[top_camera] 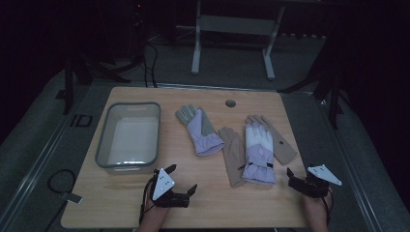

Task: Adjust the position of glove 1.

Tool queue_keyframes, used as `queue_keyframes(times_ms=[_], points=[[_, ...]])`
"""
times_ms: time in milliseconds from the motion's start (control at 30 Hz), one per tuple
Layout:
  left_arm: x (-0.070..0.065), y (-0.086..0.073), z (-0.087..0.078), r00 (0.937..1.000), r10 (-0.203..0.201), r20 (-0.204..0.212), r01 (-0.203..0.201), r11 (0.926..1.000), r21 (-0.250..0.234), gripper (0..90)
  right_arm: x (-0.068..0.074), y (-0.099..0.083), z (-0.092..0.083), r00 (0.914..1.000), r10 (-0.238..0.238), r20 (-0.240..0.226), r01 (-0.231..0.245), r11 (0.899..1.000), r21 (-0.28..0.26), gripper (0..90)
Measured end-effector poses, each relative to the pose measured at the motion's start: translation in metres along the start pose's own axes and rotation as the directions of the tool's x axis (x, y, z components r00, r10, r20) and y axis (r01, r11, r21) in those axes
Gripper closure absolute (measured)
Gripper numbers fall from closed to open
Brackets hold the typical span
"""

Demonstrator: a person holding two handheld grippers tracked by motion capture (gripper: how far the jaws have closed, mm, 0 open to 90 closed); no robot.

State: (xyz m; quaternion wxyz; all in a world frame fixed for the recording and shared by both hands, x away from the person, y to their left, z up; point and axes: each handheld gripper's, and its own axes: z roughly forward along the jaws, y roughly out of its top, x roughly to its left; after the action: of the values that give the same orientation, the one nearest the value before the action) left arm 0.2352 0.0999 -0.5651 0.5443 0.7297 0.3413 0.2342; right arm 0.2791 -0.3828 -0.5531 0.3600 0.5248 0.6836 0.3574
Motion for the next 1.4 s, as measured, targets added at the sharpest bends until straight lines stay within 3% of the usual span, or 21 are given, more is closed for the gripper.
queue_keyframes(times_ms=[200, 300, 533, 633, 667, 800, 867, 900, 967, 1067, 1400], points=[[0.000, 0.000, 0.000, 1.0000, 0.000, -0.004, 0.000, 1.0000, 0.002, 1.0, -0.001, 0.001, -0.001, 0.9998, 0.011, -0.015, -0.011, 1.000, 0.009, 10.6], [0.000, 0.000, 0.001, 1.0000, 0.002, -0.003, -0.002, 1.0000, 0.001, 1.0, 0.002, 0.010, -0.006, 0.9986, 0.029, -0.044, -0.028, 0.999, 0.029, 10.6], [0.000, 0.000, 0.000, 1.0000, 0.007, -0.002, -0.007, 1.0000, -0.006, 1.0, 0.005, 0.036, -0.013, 0.9973, 0.001, -0.074, 0.002, 0.999, 0.037, 11.8], [0.000, 0.000, 0.000, 1.0000, 0.008, -0.001, -0.008, 1.0000, -0.005, 1.0, 0.001, 0.050, -0.012, 0.9830, 0.044, -0.178, -0.028, 0.995, 0.093, 14.0], [0.000, 0.000, 0.000, 1.0000, 0.008, -0.001, -0.008, 1.0000, -0.005, 1.0, 0.001, 0.054, -0.012, 0.9815, 0.047, -0.186, -0.031, 0.995, 0.090, 14.5], [0.000, 0.000, 0.000, 1.0000, 0.004, -0.001, -0.004, 1.0000, -0.004, 1.0, 0.006, 0.073, -0.015, 0.9856, 0.022, -0.168, -0.013, 0.999, 0.050, 13.2], [0.000, 0.000, 0.000, 1.0000, 0.004, -0.002, -0.004, 1.0000, -0.004, 1.0, 0.008, 0.085, -0.016, 0.9846, 0.033, -0.171, -0.026, 0.999, 0.045, 12.5], [0.000, 0.000, 0.000, 1.0000, 0.004, -0.002, -0.004, 1.0000, -0.004, 1.0, 0.010, 0.092, -0.016, 0.9768, 0.033, -0.212, -0.024, 0.999, 0.044, 11.1], [-0.001, 0.000, 0.000, 1.0000, 0.006, -0.002, -0.006, 1.0000, -0.002, 1.0, 0.014, 0.102, -0.017, 0.9786, 0.015, -0.205, -0.008, 0.999, 0.035, 11.1], [-0.001, 0.000, 0.000, 0.9999, 0.011, -0.001, -0.011, 0.9999, -0.002, 1.0, 0.021, 0.119, -0.016, 0.9744, 0.001, -0.225, 0.008, 0.999, 0.037, 11.0], [0.000, 0.000, 0.000, 1.0000, 0.000, 0.000, 0.000, 1.0000, -0.005, 1.0, 0.057, 0.161, -0.002, 0.9465, -0.074, -0.314, 0.088, 0.996, 0.033, 14.6]])
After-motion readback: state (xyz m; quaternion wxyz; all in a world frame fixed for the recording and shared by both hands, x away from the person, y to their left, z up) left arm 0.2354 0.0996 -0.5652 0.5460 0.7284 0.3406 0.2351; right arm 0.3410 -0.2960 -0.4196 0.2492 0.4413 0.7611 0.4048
